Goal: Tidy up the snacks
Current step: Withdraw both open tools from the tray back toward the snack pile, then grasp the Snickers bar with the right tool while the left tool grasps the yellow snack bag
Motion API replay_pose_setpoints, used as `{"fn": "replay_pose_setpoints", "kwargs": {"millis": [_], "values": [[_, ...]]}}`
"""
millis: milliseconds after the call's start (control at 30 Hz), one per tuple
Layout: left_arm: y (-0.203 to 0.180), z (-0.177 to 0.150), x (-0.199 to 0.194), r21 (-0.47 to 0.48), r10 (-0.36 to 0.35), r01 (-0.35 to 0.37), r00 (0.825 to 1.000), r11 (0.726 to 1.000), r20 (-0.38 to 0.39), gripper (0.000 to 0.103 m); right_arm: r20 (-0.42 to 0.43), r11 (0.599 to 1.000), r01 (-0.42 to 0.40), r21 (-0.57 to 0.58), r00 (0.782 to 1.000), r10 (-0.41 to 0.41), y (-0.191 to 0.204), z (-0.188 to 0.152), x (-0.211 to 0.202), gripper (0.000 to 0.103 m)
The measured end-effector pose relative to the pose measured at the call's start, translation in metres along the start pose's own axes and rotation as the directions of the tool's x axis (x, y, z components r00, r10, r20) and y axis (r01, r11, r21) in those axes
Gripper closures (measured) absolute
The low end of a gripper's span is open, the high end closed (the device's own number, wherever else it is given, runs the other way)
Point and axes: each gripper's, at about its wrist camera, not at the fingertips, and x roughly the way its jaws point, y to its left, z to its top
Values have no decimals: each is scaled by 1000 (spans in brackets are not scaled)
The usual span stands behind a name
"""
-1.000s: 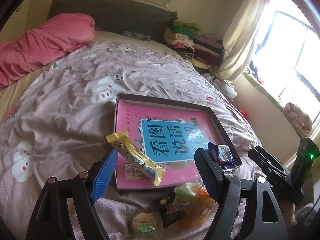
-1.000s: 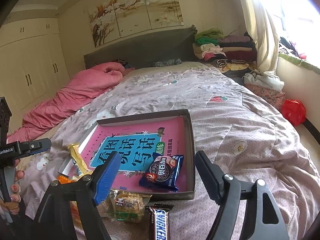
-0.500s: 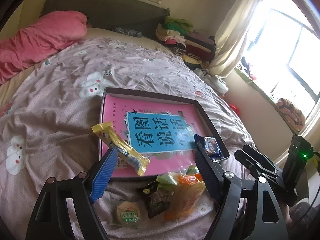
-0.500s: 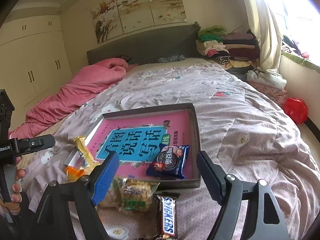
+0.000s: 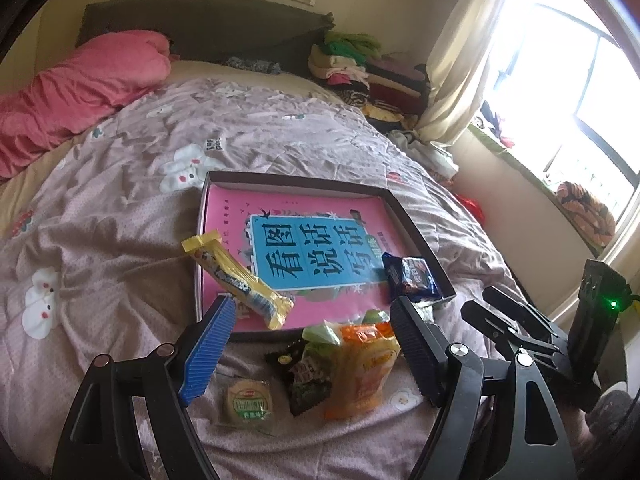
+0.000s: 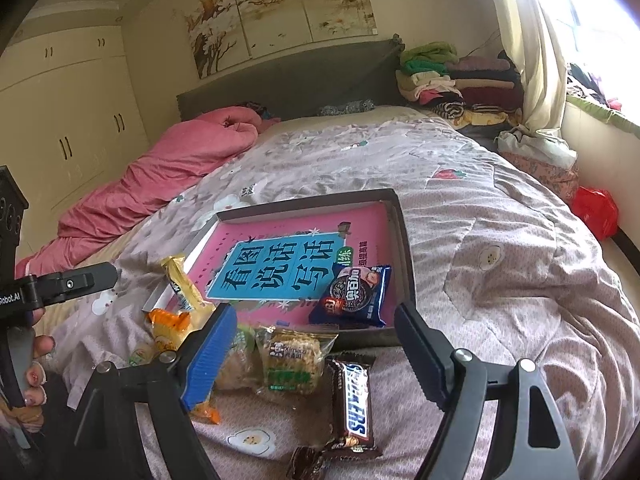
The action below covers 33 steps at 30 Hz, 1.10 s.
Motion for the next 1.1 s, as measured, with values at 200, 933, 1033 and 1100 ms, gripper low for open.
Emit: {"fn": "replay_pose_setpoints", "kwargs": {"millis": [200, 933, 1033, 1100], "values": [[-6, -6, -2, 19, 5, -4, 1000, 1000, -18, 22, -25, 1000, 5, 10, 1000, -4, 1, -5, -5, 22], [-40, -48, 26, 63, -21, 33, 984, 997, -177, 22, -163, 997, 56, 44, 985, -48, -8, -23, 6, 22], [-41, -50, 29, 61, -15, 26, 983, 998, -181, 22, -171, 998, 55, 38, 984, -47, -7, -24, 7, 22], [-40, -51, 29, 49, -2, 11, 985, 999, -172, 22, -177, 998, 53, 33, 983, -46, -6, -24, 8, 22]]}}
